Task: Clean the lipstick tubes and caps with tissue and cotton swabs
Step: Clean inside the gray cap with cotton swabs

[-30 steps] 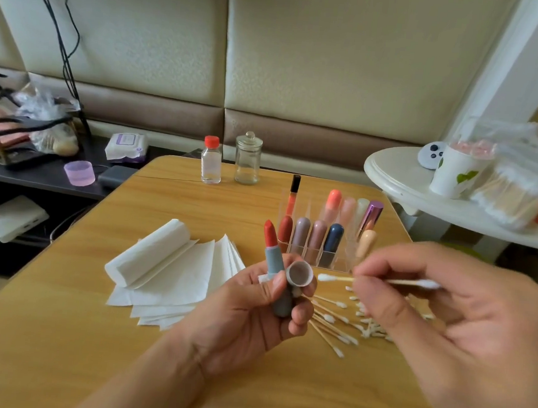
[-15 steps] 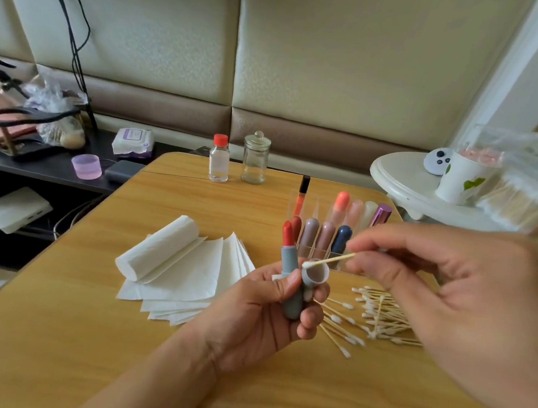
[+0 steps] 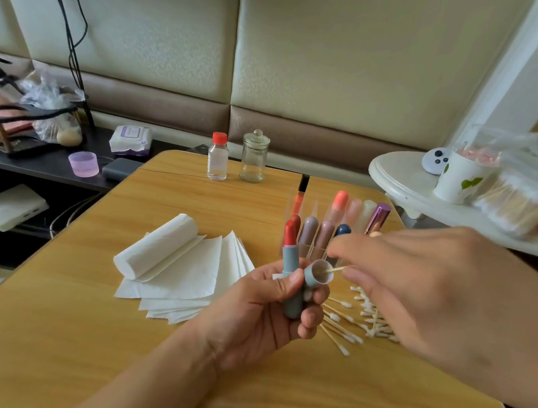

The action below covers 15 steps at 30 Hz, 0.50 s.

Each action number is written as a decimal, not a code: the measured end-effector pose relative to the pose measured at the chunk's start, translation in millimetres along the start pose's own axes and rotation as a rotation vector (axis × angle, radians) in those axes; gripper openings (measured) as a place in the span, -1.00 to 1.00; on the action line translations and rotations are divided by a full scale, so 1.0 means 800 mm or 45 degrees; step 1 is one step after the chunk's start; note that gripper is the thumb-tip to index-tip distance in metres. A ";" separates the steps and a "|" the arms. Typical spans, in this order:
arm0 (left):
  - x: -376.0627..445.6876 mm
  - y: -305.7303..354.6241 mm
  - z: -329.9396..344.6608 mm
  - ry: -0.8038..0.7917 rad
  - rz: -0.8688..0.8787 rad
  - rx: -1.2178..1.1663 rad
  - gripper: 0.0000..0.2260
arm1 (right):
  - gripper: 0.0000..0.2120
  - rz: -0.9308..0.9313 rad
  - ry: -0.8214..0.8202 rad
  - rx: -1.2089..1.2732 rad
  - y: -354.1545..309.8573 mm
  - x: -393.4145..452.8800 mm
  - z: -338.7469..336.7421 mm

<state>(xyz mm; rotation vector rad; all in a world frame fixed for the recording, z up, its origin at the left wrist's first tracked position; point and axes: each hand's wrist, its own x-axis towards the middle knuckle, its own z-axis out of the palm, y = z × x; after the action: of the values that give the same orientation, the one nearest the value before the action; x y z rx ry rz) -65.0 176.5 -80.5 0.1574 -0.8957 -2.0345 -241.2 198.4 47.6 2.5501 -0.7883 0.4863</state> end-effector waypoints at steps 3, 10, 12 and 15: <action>0.000 0.000 0.000 -0.007 0.009 0.011 -0.88 | -0.85 -0.154 0.015 -0.109 0.004 -0.003 0.002; 0.000 -0.003 0.001 0.052 0.029 0.044 -0.90 | -0.82 -0.218 -0.162 -0.152 -0.001 -0.007 0.006; 0.000 -0.004 0.002 0.076 0.032 0.047 -0.89 | -0.70 -0.094 -0.231 -0.030 0.003 -0.004 0.007; 0.001 -0.003 0.005 0.084 0.020 0.074 -0.83 | -0.66 -0.053 -0.190 -0.016 0.004 -0.004 0.008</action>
<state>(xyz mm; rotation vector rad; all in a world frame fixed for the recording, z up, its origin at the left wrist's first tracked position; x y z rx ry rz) -68.6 178.9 -78.5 0.2467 -0.9123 -1.9784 -244.5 194.2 41.9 2.6082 -0.7854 0.2793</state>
